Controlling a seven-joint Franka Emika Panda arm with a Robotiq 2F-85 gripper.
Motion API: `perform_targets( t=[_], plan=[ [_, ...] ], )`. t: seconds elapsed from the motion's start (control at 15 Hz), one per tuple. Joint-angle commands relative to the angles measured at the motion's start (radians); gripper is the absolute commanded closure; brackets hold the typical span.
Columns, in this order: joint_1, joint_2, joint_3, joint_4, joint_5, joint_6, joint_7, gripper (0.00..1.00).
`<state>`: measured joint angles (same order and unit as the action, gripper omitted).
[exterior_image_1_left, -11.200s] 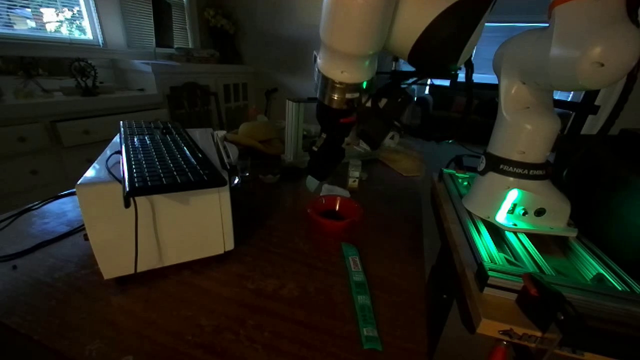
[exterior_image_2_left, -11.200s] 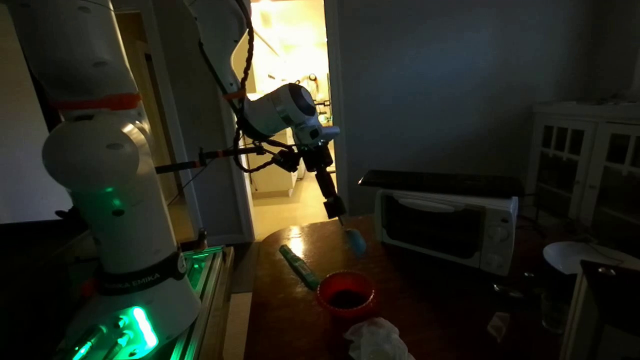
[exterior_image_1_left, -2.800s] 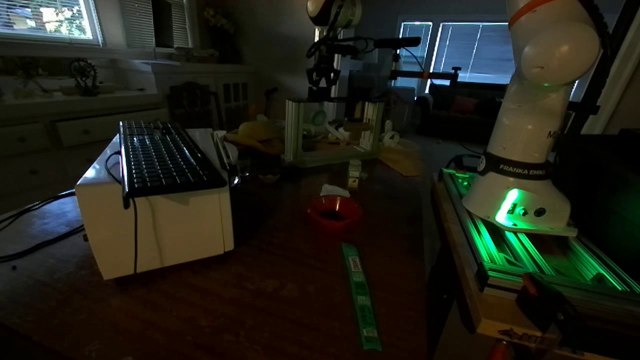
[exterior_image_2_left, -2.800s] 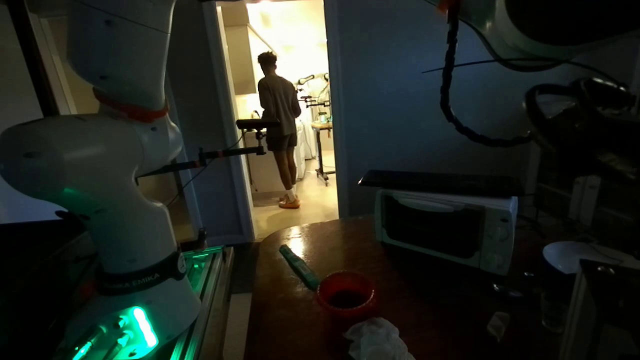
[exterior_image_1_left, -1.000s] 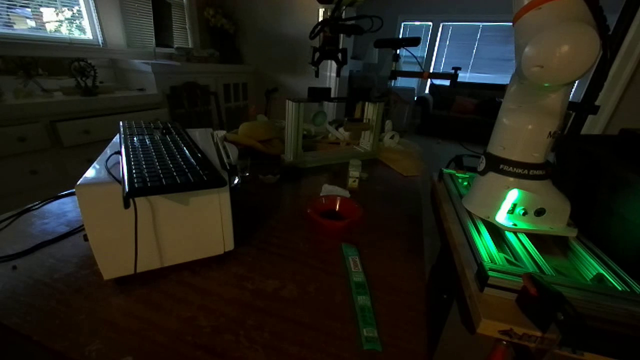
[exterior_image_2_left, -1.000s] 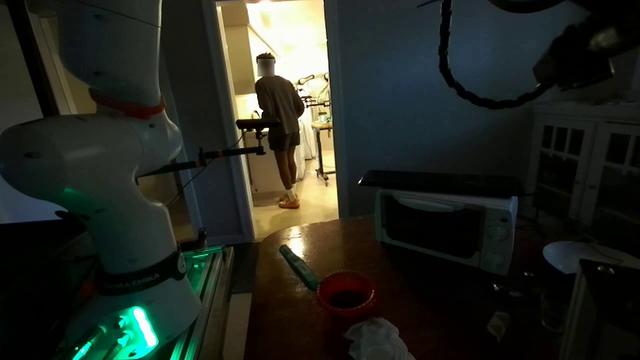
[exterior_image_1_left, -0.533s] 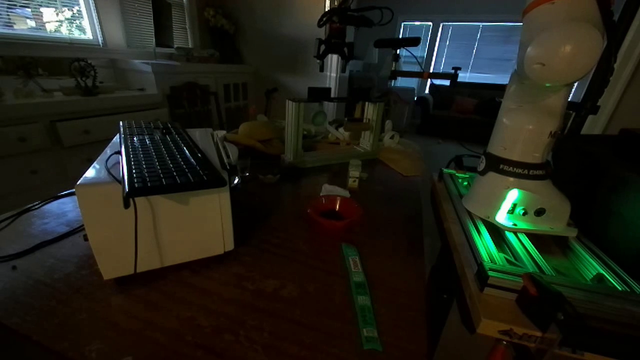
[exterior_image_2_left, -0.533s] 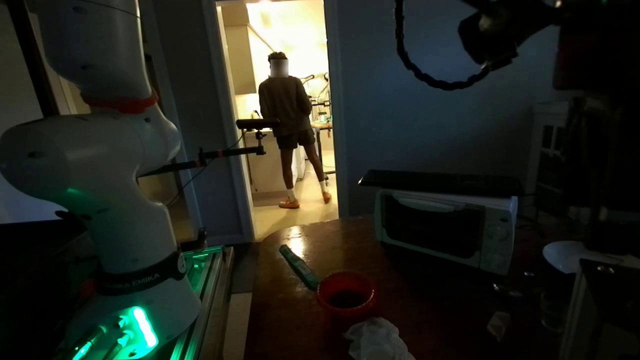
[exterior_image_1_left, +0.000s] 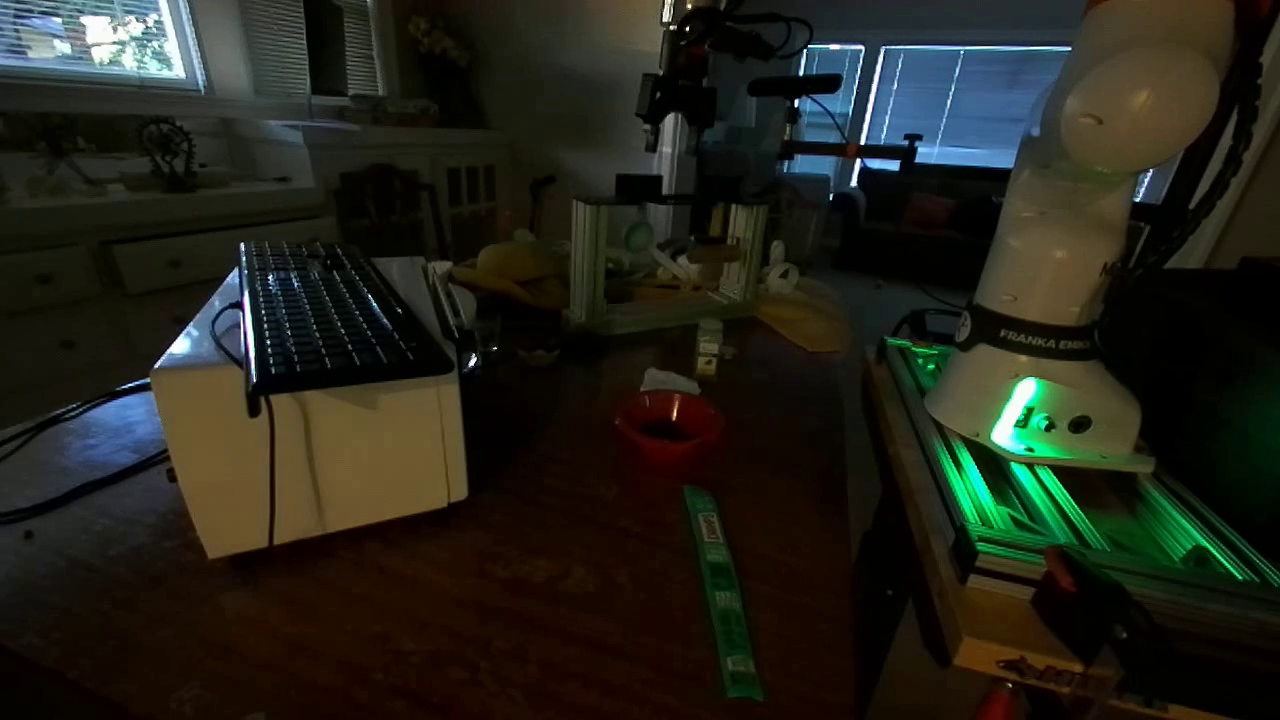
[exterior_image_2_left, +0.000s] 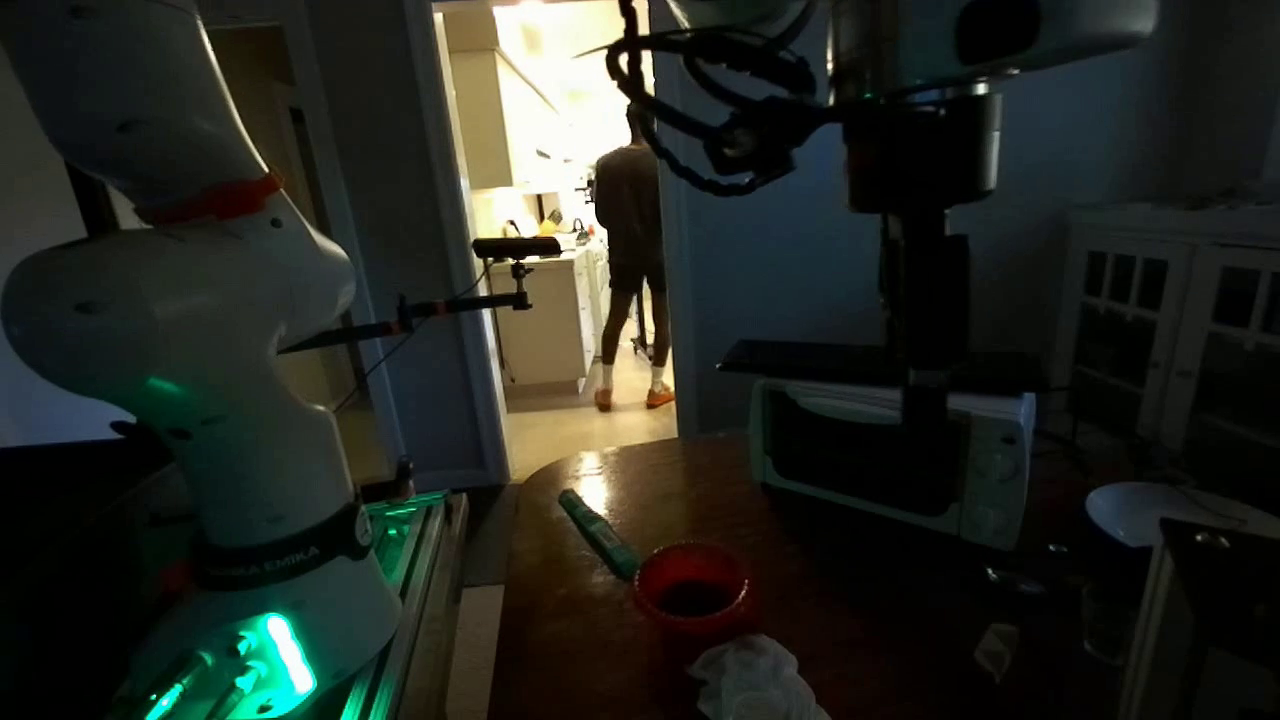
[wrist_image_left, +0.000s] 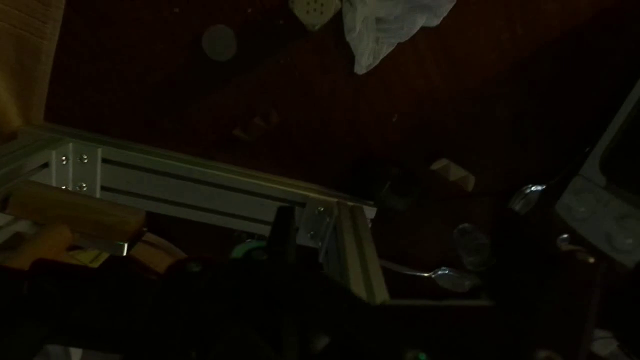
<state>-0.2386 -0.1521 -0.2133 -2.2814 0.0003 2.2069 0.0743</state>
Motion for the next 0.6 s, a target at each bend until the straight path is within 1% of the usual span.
perform_targets(
  t=[0.0, 0.07, 0.13, 0.33, 0.53],
  plan=[
    [0.029, -0.126, 0.042, -0.148, -0.050, 0.053, 0.010, 0.00],
    [0.034, -0.145, 0.059, -0.171, -0.070, 0.058, 0.020, 0.00],
    [0.027, -0.079, 0.039, -0.092, -0.035, 0.020, 0.003, 0.00],
    [0.038, -0.120, 0.060, -0.138, -0.052, 0.032, 0.009, 0.00],
    [0.037, -0.123, 0.059, -0.140, -0.054, 0.034, 0.009, 0.00]
  ],
)
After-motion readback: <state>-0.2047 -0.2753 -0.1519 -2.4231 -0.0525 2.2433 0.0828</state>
